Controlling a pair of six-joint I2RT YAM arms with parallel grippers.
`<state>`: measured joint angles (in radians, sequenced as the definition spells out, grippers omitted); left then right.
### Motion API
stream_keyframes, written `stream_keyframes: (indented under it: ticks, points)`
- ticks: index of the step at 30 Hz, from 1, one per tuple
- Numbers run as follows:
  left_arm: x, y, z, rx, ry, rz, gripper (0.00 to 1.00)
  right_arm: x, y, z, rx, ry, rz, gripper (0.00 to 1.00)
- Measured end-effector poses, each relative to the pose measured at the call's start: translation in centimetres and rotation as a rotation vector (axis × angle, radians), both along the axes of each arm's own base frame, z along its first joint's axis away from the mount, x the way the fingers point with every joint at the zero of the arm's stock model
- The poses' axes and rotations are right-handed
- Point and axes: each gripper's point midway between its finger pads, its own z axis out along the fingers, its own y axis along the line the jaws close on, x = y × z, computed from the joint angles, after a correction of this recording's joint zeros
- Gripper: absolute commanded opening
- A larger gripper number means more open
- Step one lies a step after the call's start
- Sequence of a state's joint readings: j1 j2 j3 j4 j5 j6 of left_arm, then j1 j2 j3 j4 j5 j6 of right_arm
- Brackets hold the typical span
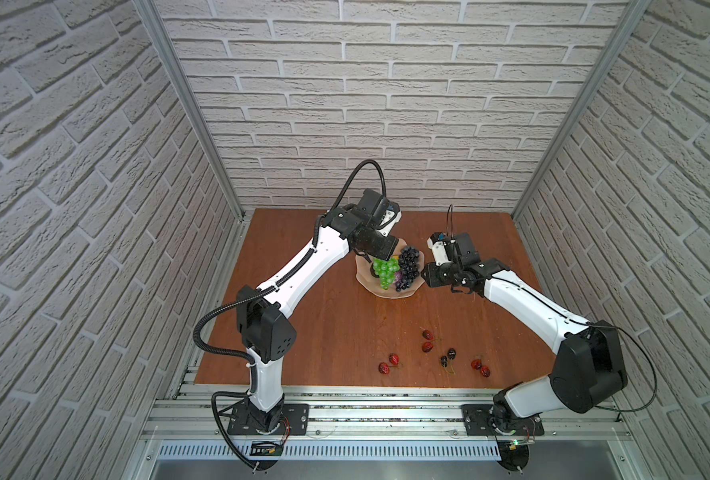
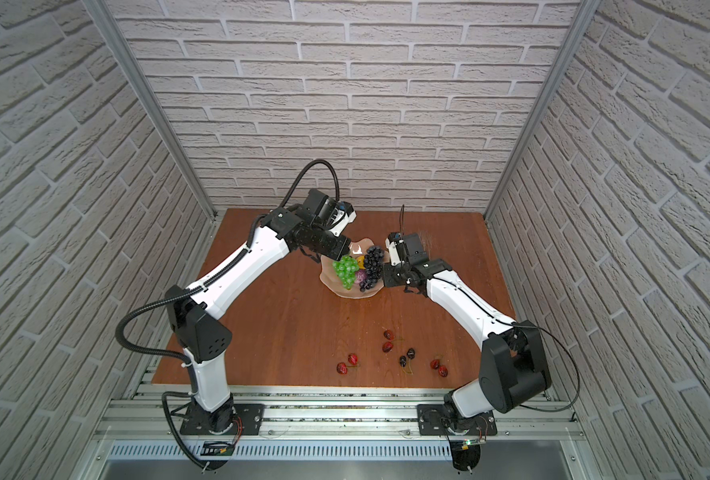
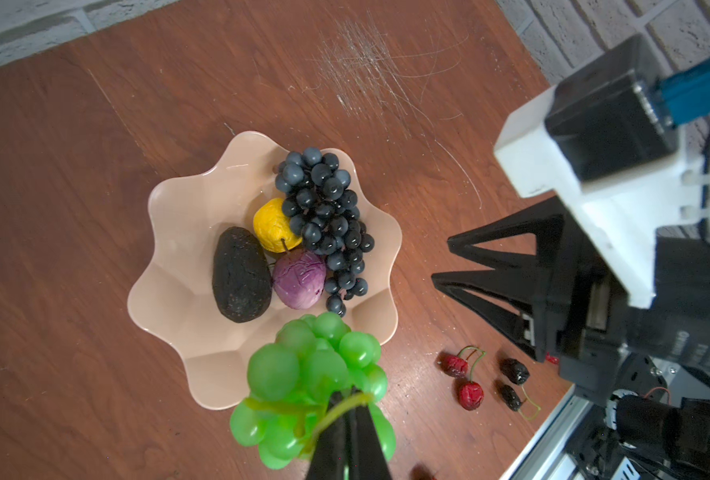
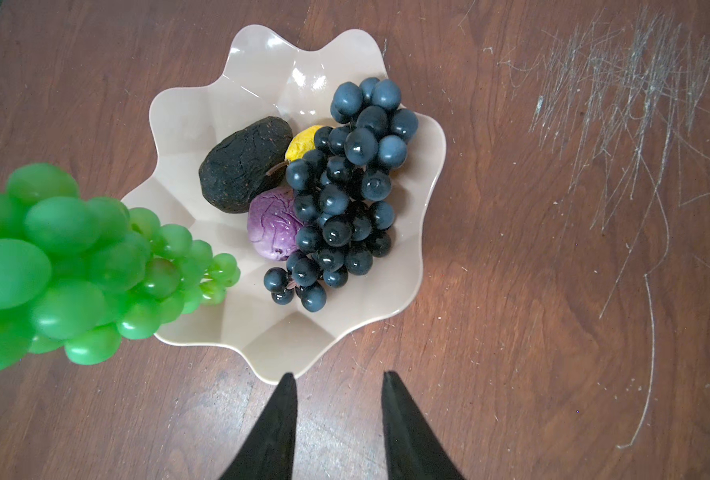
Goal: Place and organize the fake fruits in the fruit bowl
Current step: 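Lower the green grapes into the bowl and open the left gripper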
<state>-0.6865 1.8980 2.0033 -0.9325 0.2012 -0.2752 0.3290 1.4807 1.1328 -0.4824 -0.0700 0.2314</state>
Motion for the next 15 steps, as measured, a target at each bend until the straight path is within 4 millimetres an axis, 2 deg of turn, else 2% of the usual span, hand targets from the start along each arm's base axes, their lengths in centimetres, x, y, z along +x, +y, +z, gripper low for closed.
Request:
stream_keyframes:
  ticks: [4, 8, 15]
  points:
    - [0.0, -0.7, 0.0, -0.031, 0.004, -0.006, 0.0, 0.0, -0.1, 0.0, -0.005, -0.002, 0.0, 0.36]
    - [0.1, -0.7, -1.3, -0.036, 0.032, -0.001, 0.0, 0.0, -0.1, 0.0, -0.006, -0.002, -0.002, 0.36]
    - [1.3, 1.4, -4.4, -0.02, 0.09, 0.059, 0.0, -0.2, -0.2, -0.6, -0.011, 0.01, -0.002, 0.36]
